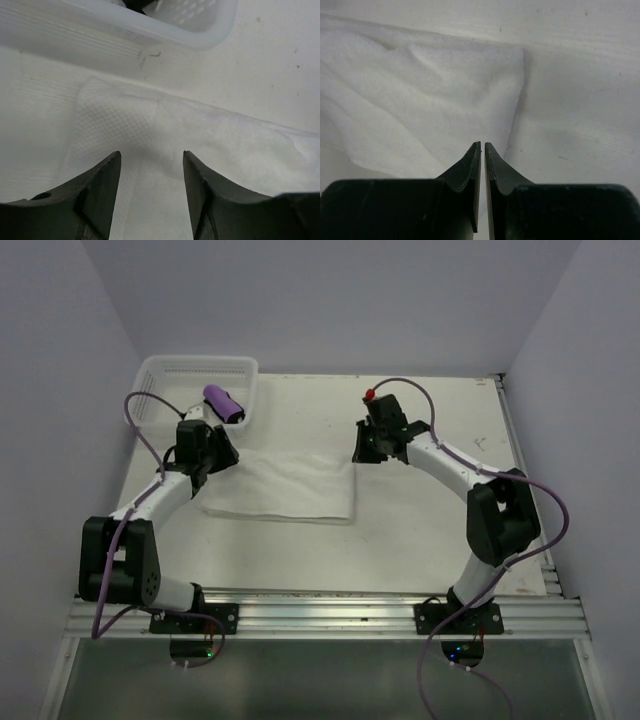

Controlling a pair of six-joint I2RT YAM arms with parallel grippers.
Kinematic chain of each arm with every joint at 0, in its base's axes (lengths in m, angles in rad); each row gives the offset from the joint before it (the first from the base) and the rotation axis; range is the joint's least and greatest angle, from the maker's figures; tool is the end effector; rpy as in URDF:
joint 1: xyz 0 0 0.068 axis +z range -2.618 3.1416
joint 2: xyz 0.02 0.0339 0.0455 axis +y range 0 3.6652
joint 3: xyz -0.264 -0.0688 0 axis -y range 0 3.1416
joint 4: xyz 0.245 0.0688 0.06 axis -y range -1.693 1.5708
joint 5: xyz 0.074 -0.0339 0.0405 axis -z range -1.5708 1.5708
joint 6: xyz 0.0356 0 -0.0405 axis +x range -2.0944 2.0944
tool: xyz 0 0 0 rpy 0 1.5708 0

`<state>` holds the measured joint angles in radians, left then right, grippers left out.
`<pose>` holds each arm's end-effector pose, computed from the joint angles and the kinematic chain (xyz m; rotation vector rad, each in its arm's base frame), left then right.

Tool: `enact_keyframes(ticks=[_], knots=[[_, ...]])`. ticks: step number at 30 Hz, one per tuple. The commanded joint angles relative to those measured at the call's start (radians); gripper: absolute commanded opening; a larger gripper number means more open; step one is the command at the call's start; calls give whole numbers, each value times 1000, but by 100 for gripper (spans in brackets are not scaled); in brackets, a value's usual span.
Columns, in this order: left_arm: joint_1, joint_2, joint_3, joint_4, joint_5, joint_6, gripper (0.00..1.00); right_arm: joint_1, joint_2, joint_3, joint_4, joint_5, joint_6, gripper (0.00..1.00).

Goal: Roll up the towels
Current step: Fold the towel

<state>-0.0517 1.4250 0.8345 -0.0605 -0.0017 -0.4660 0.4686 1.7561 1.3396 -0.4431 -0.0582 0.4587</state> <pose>0.3053 -0.0157 0.2217 -0.4609 2.1886 -0.2817 0.3457 0.1773 0.2457 -0.0392 2.4884 0.4781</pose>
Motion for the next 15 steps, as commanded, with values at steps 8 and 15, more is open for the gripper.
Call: enact_keyframes(ticks=[8, 15], knots=[[-92, 80, -80, 209, 72, -80, 42, 143, -37, -171, 109, -106, 92, 11], [-94, 140, -124, 153, -27, -125, 41, 148, 2, -328, 161, -68, 109, 12]])
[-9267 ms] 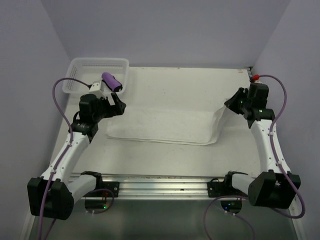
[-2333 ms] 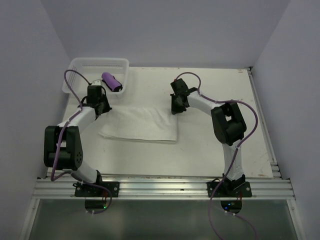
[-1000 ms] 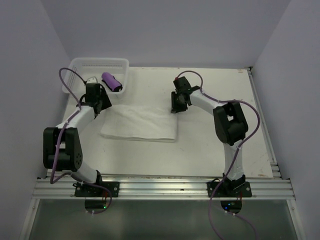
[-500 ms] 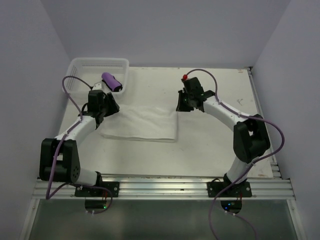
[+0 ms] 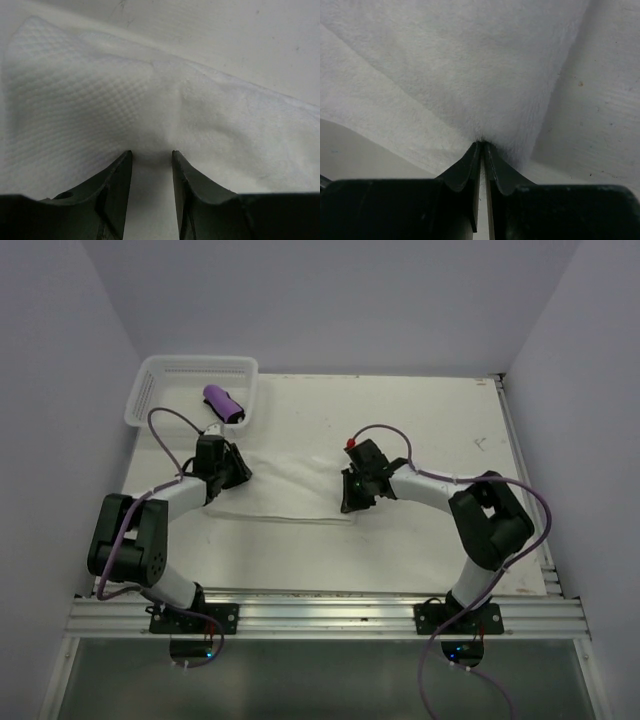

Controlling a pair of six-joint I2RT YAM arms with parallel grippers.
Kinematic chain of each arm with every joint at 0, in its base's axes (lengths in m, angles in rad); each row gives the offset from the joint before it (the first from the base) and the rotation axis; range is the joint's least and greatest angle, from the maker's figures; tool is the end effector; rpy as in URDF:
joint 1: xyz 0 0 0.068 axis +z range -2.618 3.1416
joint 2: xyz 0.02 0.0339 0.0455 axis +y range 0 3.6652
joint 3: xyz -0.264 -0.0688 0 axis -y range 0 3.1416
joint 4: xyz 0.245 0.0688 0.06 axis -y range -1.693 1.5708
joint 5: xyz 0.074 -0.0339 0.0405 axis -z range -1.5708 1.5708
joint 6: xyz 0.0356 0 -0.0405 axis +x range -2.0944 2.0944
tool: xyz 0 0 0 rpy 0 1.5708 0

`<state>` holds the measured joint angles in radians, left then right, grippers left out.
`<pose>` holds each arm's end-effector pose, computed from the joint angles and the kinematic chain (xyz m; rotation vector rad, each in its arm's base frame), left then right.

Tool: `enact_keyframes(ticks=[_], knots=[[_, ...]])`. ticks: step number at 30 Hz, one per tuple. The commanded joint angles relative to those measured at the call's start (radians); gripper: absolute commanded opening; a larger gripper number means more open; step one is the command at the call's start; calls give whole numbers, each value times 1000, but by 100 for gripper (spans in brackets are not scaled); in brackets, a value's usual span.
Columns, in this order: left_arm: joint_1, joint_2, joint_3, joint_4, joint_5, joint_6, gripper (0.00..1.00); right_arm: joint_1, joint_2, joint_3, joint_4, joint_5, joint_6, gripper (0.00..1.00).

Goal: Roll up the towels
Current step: Fold the towel

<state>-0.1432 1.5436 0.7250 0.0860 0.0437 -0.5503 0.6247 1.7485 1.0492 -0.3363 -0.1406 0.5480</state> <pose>0.3021 -0.0451 0.1662 -0.4501 2.2929 -0.4018 0.2798 0.2079 0.1676 -0.1565 2.7112 0.5712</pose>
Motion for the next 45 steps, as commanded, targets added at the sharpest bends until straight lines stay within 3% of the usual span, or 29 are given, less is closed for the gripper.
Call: enact_keyframes(ticks=[1, 9, 16, 22, 30, 36, 45], knots=[[-1, 38, -13, -6, -88, -48, 42, -8, 17, -49, 59, 15, 18, 12], [-1, 64, -13, -75, -131, -86, 42, -6, 17, -39, 27, 30, 1, 17], [-1, -69, -25, -83, -114, -77, 53, -13, -125, 55, -76, 65, -25, 35], [-1, -221, -18, -80, -53, -34, 66, -29, -227, 3, -124, 139, 62, 40], [-1, -281, 103, -175, 22, 44, 74, -52, -279, -222, 43, 99, 260, 45], [-1, -295, 133, -195, 45, 72, 75, -63, -288, -299, 175, 67, 345, 49], [-1, -309, 122, -198, 65, 90, 77, -63, -320, -310, 193, 124, 383, 54]])
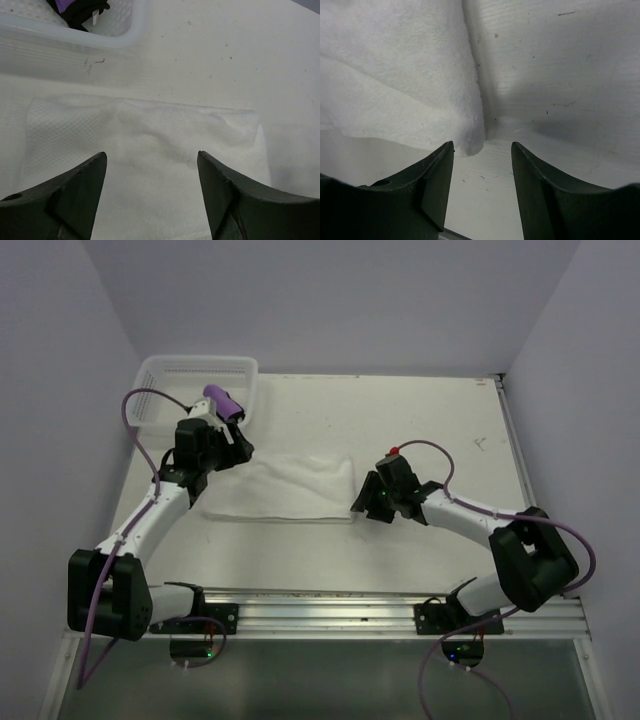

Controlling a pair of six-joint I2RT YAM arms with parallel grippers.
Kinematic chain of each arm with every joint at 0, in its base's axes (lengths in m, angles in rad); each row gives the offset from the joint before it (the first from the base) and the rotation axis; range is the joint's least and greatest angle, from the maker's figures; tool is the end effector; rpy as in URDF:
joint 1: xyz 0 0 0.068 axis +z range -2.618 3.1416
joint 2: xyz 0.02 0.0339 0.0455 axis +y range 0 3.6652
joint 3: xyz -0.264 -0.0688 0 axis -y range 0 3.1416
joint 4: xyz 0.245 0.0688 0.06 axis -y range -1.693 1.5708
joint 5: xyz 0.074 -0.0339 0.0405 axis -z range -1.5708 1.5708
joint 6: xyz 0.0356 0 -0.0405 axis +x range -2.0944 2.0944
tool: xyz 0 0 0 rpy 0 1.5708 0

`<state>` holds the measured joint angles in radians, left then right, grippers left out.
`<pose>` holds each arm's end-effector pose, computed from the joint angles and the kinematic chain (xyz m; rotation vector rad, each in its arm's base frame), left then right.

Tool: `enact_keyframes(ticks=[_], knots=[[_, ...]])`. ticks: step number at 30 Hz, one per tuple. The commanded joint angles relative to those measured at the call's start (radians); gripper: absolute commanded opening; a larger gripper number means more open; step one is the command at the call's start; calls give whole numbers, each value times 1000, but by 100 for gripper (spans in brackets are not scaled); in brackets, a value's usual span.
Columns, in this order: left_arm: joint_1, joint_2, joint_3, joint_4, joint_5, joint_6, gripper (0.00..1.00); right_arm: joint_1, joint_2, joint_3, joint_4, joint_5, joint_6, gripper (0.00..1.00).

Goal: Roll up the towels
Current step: Fold the towel

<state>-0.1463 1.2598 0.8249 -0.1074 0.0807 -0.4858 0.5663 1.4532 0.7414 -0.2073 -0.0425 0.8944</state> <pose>0.2770 -0.0437 0.2595 -0.3141 2.1224 -0.4590 0.2356 0.1516 0.1740 0.4082 2.5807 0.6303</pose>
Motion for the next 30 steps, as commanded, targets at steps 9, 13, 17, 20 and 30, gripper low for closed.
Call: enact_keyframes(ticks=[9, 13, 17, 20, 30], knots=[[2, 4, 104, -28, 91, 10, 80, -5, 125, 58, 106, -51, 54, 54], [2, 9, 134, -31, 108, 1, 80, 1, 165, 35, 152, -66, 78, 53], [2, 10, 140, -12, 117, -8, 81, 3, 165, 6, 164, -66, 95, 35], [2, 23, 128, 15, 134, -22, 81, 3, 147, -30, 158, -71, 91, 11], [-162, 174, 210, 54, 156, -51, 82, -37, -19, -169, -1, 41, -12, 0]])
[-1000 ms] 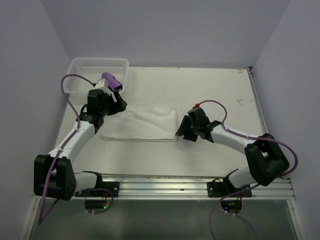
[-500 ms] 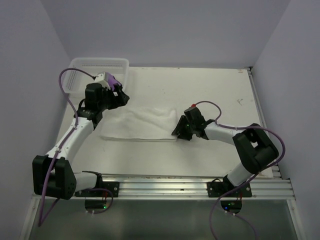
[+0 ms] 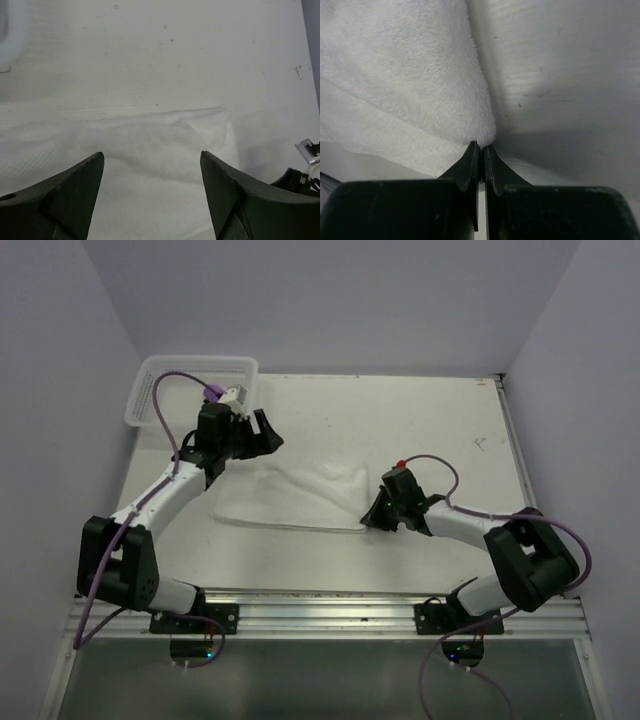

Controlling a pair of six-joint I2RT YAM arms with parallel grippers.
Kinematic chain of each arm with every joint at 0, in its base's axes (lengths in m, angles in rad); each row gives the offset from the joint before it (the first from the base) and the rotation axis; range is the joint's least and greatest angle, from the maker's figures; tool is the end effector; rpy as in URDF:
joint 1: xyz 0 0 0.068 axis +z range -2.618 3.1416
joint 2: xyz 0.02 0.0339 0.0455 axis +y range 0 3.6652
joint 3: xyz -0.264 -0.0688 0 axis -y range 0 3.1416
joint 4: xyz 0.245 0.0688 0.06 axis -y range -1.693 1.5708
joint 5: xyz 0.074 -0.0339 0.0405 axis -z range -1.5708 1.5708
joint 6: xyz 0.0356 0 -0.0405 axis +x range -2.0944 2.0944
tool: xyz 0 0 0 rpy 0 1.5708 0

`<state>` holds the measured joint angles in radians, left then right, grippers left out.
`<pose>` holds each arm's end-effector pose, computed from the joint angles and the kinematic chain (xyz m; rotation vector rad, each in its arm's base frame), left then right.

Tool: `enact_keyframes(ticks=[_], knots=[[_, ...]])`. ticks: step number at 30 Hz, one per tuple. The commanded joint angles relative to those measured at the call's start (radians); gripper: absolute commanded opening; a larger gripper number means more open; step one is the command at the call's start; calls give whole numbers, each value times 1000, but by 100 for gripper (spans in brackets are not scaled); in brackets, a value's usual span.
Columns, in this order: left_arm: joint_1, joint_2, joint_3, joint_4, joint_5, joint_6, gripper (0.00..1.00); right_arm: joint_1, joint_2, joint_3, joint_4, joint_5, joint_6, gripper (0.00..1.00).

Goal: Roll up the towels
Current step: Fold the towel

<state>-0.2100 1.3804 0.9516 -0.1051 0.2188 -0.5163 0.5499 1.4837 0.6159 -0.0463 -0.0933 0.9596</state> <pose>0.3030 -0.0725 0.2701 -0.1955 2.1528 -0.6587 0.2268 0.1429 0.1417 0.4953 2.5903 0.7051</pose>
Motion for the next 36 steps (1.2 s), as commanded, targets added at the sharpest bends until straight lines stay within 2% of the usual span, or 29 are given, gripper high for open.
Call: enact_keyframes(ticks=[1, 4, 7, 9, 11, 14, 17, 26, 27, 36], knots=[[-126, 77, 107, 51, 11, -22, 82, -22, -72, -56, -185, 151, -88, 0], [-245, 196, 232, 10, -8, -27, 82, -28, -155, -76, -243, 214, -131, 0], [-369, 359, 416, -42, -71, -16, 82, -31, -210, -100, -250, 247, -177, 0], [-445, 517, 589, -142, -102, -14, 82, -34, -244, -111, -247, 257, -190, 0], [-476, 654, 735, -212, -108, -24, 81, -34, -273, -136, -242, 268, -183, 0], [-528, 776, 896, -280, -130, -24, 79, -38, -332, -180, -230, 273, -176, 0], [-578, 841, 996, -321, -151, -22, 77, -39, -359, -206, -216, 270, -180, 0], [-672, 882, 1017, -361, -216, -60, 73, -44, -310, -211, -172, 233, -182, 0], [-702, 876, 1003, -345, -266, -65, 73, -42, -292, -215, -152, 216, -179, 0], [-717, 928, 998, -305, -286, -88, 73, -44, -301, -234, -144, 204, -182, 0]])
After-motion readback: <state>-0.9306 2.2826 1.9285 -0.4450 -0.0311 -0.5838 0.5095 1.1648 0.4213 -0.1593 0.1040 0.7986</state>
